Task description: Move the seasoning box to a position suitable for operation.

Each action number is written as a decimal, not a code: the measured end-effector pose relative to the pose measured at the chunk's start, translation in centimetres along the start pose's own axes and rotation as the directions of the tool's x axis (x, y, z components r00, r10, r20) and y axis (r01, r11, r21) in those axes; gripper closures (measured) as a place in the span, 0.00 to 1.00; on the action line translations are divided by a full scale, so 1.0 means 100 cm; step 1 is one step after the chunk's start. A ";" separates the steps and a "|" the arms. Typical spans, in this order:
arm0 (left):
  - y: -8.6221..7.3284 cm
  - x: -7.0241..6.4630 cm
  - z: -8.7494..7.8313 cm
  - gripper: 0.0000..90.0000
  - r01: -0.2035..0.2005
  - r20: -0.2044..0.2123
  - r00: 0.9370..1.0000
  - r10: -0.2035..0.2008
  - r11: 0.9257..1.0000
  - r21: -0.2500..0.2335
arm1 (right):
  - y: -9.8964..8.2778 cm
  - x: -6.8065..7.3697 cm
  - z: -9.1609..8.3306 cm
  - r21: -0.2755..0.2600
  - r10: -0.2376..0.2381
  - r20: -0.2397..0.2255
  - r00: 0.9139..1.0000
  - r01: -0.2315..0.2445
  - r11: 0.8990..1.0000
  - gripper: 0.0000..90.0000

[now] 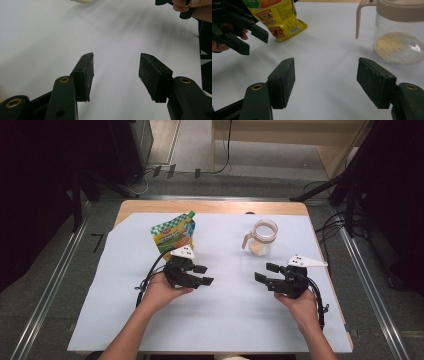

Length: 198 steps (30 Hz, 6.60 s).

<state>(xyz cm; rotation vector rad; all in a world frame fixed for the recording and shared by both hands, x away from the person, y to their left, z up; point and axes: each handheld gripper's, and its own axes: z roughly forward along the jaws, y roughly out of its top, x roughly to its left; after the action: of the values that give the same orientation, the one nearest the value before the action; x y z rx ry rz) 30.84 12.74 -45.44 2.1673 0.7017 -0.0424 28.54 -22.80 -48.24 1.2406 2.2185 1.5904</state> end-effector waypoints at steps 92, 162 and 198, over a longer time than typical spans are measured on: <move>-0.001 0.004 -0.007 0.50 0.014 0.010 1.000 -0.014 1.000 -0.001 | 0.041 -0.069 0.107 -0.075 0.032 0.416 0.909 -0.001 0.997 0.11; -0.004 0.001 -0.006 0.50 0.024 0.019 1.000 -0.024 1.000 0.007 | -0.019 0.071 0.081 0.030 -0.224 0.040 0.974 0.222 0.974 0.13; -0.002 -0.007 0.003 0.53 0.022 0.002 1.000 -0.022 1.000 0.012 | -0.036 0.085 0.016 0.161 -0.142 0.007 0.990 0.139 0.977 0.19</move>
<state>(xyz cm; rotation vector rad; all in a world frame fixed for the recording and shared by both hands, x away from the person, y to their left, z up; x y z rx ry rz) 30.19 12.30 -45.64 2.1709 0.7258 -0.0607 21.97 -16.23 -49.12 1.1016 2.4041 1.3675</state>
